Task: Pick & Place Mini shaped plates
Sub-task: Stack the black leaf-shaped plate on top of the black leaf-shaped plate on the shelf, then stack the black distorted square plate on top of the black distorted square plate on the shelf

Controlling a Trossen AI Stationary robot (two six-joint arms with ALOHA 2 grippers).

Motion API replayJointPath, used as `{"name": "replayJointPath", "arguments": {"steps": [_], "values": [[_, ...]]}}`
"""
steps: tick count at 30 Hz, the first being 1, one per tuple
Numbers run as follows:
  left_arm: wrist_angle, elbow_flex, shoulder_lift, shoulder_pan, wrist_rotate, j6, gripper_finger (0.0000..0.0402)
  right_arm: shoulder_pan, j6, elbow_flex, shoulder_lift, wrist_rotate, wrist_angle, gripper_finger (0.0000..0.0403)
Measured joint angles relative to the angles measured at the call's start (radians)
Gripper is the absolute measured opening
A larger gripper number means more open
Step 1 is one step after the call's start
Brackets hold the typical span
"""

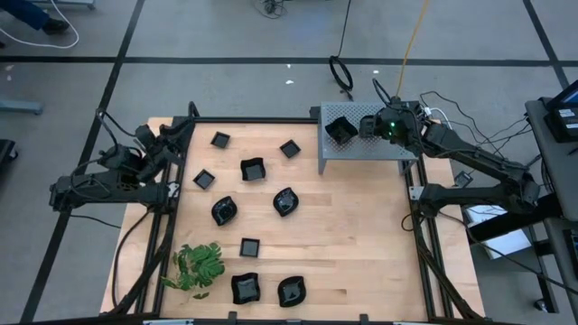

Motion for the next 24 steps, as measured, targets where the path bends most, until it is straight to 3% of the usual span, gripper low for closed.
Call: {"name": "replayJointPath", "arguments": {"steps": [24], "values": [[0.000,0.000,0.000,0.000,0.000,0.014,0.0173,-0.002,-0.071,0.000,0.000,0.001,0.028,0.0078]]}}
